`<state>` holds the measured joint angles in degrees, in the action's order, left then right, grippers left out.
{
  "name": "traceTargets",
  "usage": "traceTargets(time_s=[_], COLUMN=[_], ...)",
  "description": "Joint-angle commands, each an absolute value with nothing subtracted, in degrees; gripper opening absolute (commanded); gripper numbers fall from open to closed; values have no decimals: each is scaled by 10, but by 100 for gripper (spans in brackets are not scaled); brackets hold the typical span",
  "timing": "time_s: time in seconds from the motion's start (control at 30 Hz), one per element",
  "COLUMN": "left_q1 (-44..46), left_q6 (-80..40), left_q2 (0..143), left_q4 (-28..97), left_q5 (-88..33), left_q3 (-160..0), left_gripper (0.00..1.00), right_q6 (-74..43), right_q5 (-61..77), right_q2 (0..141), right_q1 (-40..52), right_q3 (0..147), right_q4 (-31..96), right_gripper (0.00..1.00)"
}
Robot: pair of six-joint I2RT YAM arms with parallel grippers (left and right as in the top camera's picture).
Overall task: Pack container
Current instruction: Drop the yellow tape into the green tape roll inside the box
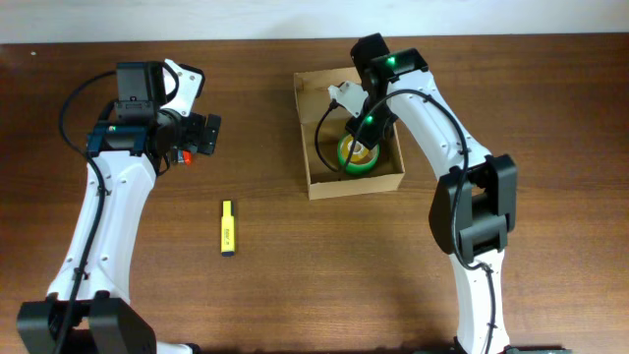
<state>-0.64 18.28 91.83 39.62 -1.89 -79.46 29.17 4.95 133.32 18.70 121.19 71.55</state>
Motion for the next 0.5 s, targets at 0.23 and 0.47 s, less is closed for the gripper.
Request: traceTargets(time_s=[0.23, 0.47], left_q1=[-4, -4], left_q6=[190, 190], left_q2=[923, 923], left_q4=[395, 395], left_q5=[-21, -21], left_q3=[-803, -803], left_gripper=[99, 100], right_q6=[296, 224], right_q5=[45, 30], right_q2=[1353, 1280], right_q1=[192, 192], right_q3=[1224, 1277], right_q4=[722, 762], right_gripper=[81, 80])
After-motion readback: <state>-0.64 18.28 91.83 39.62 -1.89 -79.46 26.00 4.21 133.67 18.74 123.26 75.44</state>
